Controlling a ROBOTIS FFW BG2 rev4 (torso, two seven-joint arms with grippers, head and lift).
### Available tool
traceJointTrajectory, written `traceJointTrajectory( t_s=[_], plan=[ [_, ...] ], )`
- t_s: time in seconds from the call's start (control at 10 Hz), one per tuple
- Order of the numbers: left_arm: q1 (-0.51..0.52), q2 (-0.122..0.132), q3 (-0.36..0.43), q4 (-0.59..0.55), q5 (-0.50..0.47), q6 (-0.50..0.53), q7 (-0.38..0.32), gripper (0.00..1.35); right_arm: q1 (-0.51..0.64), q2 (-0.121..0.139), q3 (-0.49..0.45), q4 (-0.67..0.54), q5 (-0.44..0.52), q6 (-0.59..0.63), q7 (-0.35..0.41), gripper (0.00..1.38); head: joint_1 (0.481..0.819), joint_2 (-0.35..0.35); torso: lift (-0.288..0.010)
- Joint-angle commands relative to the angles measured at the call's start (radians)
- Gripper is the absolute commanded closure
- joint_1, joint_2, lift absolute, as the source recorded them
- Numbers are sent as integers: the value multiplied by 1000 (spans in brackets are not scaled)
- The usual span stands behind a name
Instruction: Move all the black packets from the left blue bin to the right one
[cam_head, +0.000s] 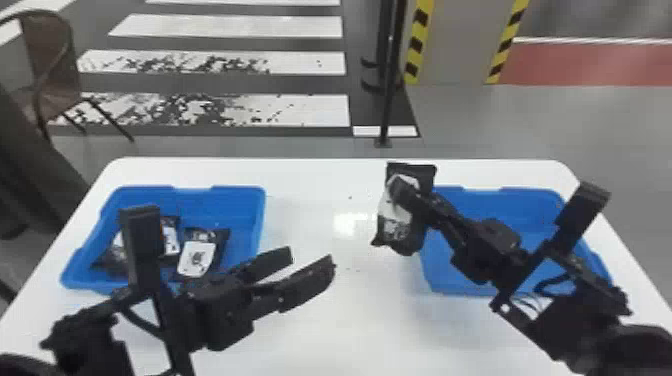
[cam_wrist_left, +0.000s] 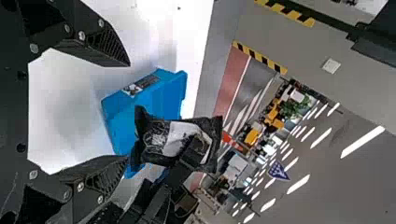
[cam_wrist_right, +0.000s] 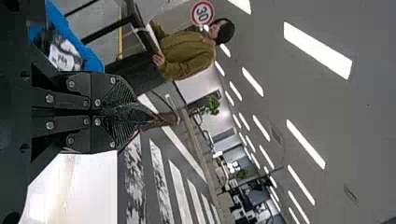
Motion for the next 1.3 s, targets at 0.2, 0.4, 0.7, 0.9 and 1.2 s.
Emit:
traceJointTrajectory(
  t_s=[0.2,0.4,0.7,0.9,1.2],
  plan=[
    [86,-37,159,-64,-40,-9,0,165,-151,-32,-172,281,158,-16,-34,1280,695,-70,-140],
    [91,-46,203,-69,-56,-21,0,167,-234,-56,-198,465,235,-16,-69,1279,695,-123,-140],
    [76,-46,227,-72,-108,-48,15,167,-165,-62,-210,392,357,-102,-178,87,695,-160,-140],
    [47,-46,266,-67,-202,-21,40,167,85,-21,-210,75,401,-215,-312,153,695,-157,-140],
    [-81,-22,276,29,-353,80,58,170,370,40,-194,-175,447,-392,-316,216,695,-38,-140]
  ],
)
